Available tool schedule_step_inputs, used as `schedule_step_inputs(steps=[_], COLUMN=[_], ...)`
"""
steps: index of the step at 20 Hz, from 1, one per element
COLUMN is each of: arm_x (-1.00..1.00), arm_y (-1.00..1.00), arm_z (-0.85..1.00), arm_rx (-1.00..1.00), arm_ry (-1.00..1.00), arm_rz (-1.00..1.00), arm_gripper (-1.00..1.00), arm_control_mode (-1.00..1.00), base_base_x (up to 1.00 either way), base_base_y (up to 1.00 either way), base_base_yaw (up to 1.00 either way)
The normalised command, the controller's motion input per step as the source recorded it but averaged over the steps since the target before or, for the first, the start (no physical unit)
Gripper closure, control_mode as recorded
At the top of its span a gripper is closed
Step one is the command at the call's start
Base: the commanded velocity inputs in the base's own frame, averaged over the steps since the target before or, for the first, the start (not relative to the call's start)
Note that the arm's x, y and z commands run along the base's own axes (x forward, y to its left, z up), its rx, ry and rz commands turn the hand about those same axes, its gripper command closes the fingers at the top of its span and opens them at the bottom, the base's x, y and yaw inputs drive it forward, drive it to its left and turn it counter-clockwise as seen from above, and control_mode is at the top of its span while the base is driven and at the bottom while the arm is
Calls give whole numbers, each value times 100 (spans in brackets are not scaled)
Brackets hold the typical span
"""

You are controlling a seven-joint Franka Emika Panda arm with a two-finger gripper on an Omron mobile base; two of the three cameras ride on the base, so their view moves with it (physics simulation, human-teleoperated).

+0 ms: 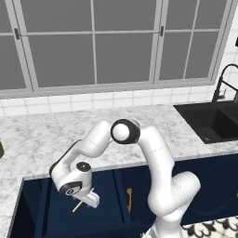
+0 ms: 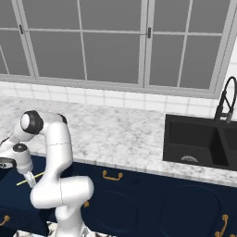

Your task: Take a straw from the drawer in front and place it inside the glass cup on the dining counter.

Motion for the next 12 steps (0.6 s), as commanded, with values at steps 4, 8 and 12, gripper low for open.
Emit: schedule_step_inputs(steps=[4, 8, 12], arm_x=[71, 22, 36], arm_y=[99, 100, 100], arm_z=[12, -72, -100], arm_rx=[-42, -69, -78], arm_ry=[2, 46, 53], arm_rz=[0, -1, 0], arm_gripper=[-100, 100, 100], arm_control_mode=[-100, -100, -100], base_base_x=[0, 0, 0], base_base_y=[0, 0, 0], base_base_yaw=[0, 0, 0])
